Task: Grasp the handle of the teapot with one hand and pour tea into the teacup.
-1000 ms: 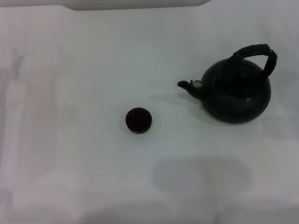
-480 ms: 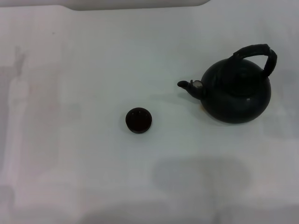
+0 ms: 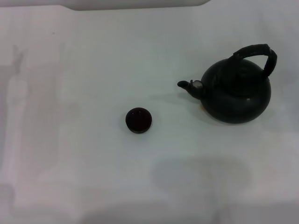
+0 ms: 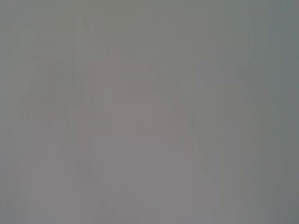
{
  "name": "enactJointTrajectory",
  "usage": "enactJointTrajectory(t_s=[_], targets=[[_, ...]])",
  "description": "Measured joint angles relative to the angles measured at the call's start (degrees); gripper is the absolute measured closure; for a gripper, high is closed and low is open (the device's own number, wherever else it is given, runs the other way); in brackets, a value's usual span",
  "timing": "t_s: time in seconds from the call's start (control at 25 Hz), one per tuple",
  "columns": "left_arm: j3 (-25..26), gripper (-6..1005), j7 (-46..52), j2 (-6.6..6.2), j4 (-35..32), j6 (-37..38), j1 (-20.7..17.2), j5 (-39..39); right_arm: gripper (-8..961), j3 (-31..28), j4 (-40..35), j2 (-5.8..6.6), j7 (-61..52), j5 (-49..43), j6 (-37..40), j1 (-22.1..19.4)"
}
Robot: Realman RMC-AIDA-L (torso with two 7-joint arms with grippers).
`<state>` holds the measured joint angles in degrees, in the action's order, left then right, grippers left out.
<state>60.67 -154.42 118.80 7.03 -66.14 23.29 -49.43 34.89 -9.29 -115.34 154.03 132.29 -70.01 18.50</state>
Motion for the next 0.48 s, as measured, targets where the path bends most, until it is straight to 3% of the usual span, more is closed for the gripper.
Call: enactJointTrajectory(t_s=[0.48], targets=[[0.09,123,0.00,0.01,-0.33,-0.38,-0.70,-2.33,307,0.00,-0.01,0.00,-0.16,0.08,0.65,0.10]])
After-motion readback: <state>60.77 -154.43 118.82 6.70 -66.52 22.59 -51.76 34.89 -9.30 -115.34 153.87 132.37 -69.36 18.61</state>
